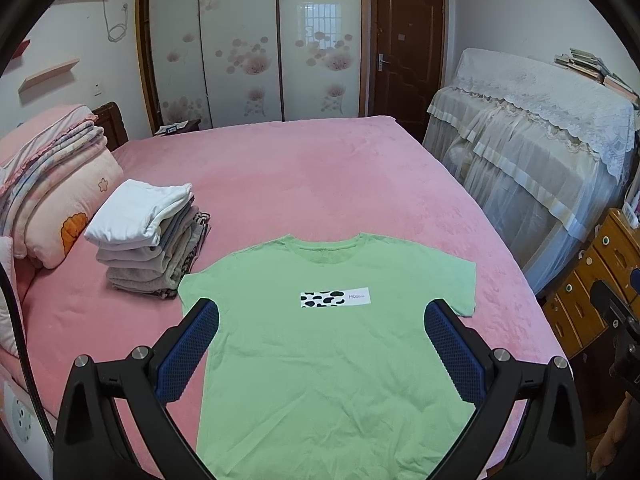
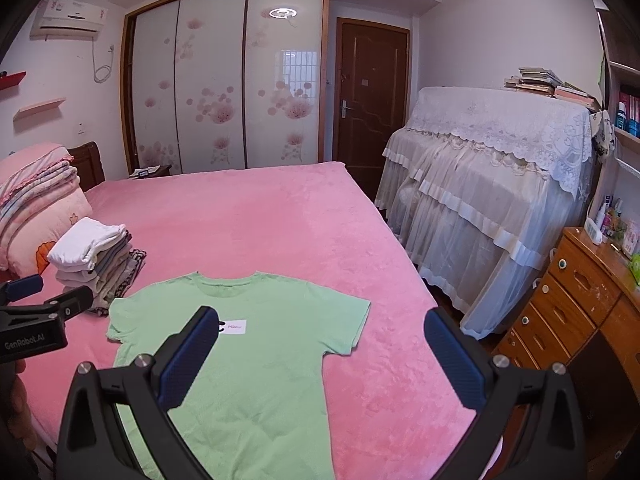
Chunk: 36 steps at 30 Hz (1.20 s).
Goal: Fold small clothes
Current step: 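Move the right gripper to the shirt's side edge and grasp it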
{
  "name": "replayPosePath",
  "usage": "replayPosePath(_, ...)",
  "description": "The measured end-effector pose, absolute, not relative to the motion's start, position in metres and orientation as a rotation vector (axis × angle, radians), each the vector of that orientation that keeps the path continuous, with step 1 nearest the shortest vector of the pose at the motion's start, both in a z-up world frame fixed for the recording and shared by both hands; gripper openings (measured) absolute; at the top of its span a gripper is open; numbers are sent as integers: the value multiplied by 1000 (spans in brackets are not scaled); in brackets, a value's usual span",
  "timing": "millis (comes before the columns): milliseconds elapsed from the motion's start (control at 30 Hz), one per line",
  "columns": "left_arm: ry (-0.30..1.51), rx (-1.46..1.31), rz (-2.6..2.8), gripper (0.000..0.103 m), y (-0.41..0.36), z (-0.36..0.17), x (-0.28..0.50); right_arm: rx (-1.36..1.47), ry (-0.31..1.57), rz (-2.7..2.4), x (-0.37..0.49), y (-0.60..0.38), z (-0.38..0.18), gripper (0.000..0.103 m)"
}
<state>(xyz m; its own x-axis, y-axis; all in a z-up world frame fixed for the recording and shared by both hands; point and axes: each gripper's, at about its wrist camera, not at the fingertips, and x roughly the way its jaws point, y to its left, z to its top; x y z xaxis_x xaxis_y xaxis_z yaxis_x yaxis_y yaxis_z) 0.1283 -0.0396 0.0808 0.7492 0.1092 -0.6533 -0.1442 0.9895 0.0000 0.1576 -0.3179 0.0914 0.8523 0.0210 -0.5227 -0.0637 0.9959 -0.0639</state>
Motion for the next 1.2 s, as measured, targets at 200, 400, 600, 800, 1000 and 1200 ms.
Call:
replayPosePath(200,711,-31,143,102,-52,68,172,-69,573,5,203,-332,79,103)
replayPosePath(400,722,-15,134,102,-68,39,222,-47,623,-45,254,-351,54,103)
replayPosePath(600,758,-10,119,102,-83,-10,278,-37,706,-84,306,-366,10,101)
replayPosePath(800,803,-44,99,102,-93,-66,325,-27,853,-82,362,-386,-53,79)
replayPosePath(1000,846,-81,85,102,-103,-117,355,21,971,-37,406,-409,-116,76)
replayPosePath(1200,890,-82,94,102,-122,-154,374,85,1098,5,446,-425,-172,60)
